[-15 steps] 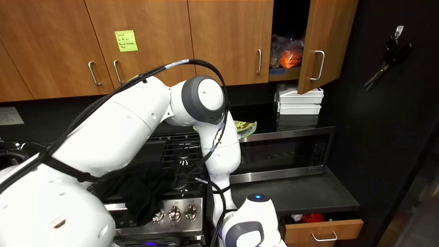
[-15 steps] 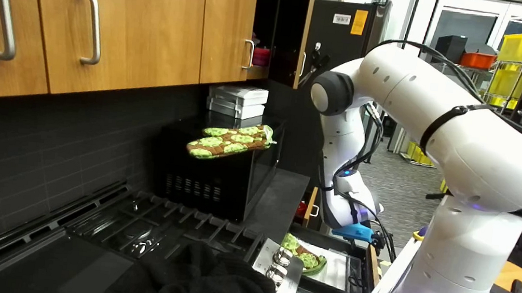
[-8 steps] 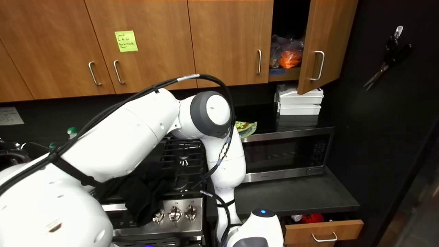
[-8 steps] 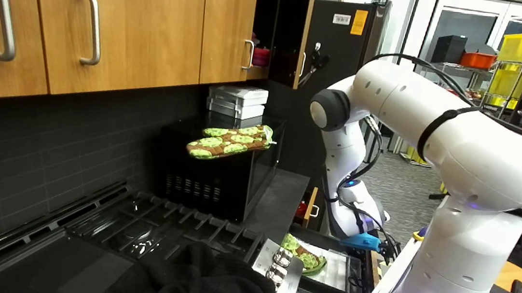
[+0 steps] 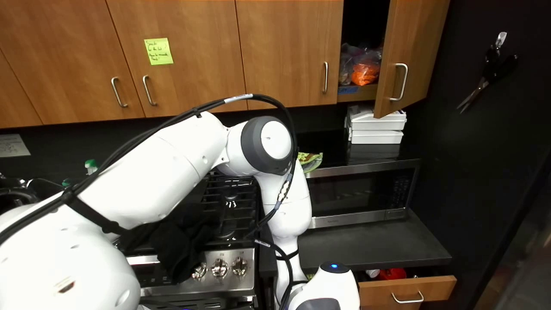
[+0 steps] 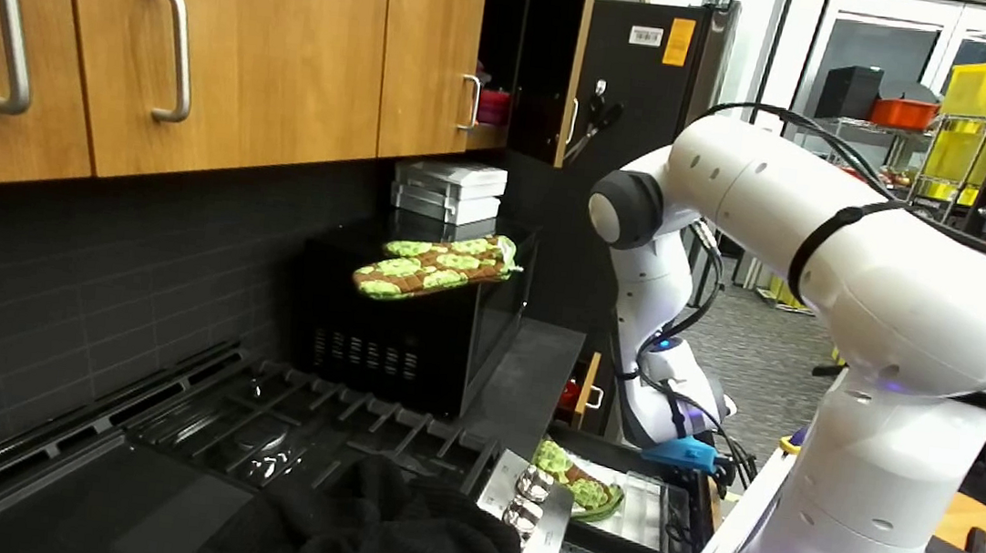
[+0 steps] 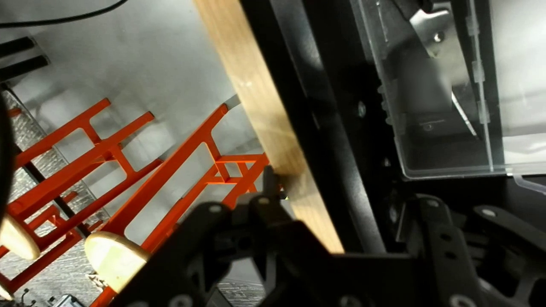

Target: Close the top drawer to the left

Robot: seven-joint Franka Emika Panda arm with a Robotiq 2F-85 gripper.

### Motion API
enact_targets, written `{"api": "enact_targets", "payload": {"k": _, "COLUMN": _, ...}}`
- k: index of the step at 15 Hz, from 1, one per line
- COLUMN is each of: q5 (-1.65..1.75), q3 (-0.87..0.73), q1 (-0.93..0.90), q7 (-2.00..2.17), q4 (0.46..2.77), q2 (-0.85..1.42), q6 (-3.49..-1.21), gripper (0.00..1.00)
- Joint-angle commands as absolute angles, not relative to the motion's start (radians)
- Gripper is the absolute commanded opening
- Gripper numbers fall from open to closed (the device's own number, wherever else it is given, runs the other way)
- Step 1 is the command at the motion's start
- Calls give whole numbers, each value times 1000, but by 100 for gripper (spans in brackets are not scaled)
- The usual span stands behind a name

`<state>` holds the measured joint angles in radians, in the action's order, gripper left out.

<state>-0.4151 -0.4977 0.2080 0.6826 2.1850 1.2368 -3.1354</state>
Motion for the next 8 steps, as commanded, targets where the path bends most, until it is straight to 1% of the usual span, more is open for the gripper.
{"api": "enact_targets", "payload": {"k": 1, "q5": -448, "q3": -499, "q1": 221, "q7": 675, "q4": 2185, "q2": 1236, "q6": -3134, "gripper": 33}}
{"api": "enact_targets", "payload": {"k": 5, "q5": -447, "q3": -482, "q1": 249, "q7": 661, "q4": 2195, "q2": 1208, "q6": -3148, "gripper": 33}}
{"api": "enact_targets", "payload": {"k": 8, "q5": -439, "q3": -437, "q1": 306, "q7": 619, "q4": 2226, "q2": 1132, "q6": -3174, "gripper": 33}}
